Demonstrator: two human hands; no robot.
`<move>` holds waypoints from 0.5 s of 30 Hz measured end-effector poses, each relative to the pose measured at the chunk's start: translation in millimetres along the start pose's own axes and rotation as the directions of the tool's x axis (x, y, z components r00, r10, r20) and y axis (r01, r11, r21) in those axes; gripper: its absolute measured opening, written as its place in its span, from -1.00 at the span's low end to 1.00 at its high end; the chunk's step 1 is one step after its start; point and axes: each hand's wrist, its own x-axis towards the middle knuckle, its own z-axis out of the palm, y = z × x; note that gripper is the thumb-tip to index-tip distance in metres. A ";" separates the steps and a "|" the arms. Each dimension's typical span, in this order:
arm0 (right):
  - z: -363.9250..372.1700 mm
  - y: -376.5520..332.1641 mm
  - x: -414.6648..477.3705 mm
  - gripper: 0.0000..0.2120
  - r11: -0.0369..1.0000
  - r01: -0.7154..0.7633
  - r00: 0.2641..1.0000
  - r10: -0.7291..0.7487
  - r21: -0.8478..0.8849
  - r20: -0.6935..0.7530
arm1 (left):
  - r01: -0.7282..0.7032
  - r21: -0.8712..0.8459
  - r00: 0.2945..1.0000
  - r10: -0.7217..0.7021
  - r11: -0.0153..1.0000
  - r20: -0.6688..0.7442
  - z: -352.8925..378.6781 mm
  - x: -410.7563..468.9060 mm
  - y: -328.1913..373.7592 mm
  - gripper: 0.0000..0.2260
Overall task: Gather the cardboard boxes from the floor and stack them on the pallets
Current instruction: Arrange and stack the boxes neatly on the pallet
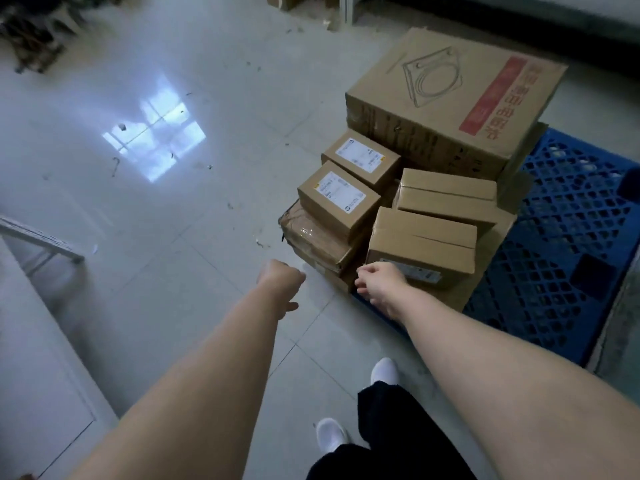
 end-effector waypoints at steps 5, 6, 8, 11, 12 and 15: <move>18.4 -44.5 40.5 -0.74 0.994 0.085 0.996 -0.082 -0.065 0.040 | -0.013 -0.037 1.000 0.013 0.999 -0.009 -9.3 36.9 38.4 -0.81; 21.2 -54.1 50.9 -0.75 0.994 0.077 0.996 -0.073 -0.077 0.046 | -0.010 -0.026 1.000 0.010 1.000 -0.008 -7.9 44.6 49.8 -0.86; 22.0 -73.1 71.6 -0.81 0.995 0.064 0.996 -0.058 -0.081 0.070 | -0.003 0.016 1.000 0.003 1.000 0.012 -4.8 65.0 69.4 -0.86; 18.2 -102.2 93.0 -0.84 0.992 0.056 0.997 -0.049 -0.115 0.064 | 0.011 0.018 0.999 -0.011 1.000 0.049 -7.3 91.3 100.2 -0.79; 16.9 -111.3 97.7 -0.81 0.990 0.047 0.998 -0.040 -0.131 0.057 | 0.008 0.015 0.999 -0.009 1.000 0.049 -9.5 99.4 110.7 -0.82; 15.3 -133.9 113.8 -0.75 0.984 0.026 0.998 -0.014 -0.176 0.065 | 0.008 0.036 0.999 -0.010 0.999 0.051 -21.3 119.0 132.6 -0.84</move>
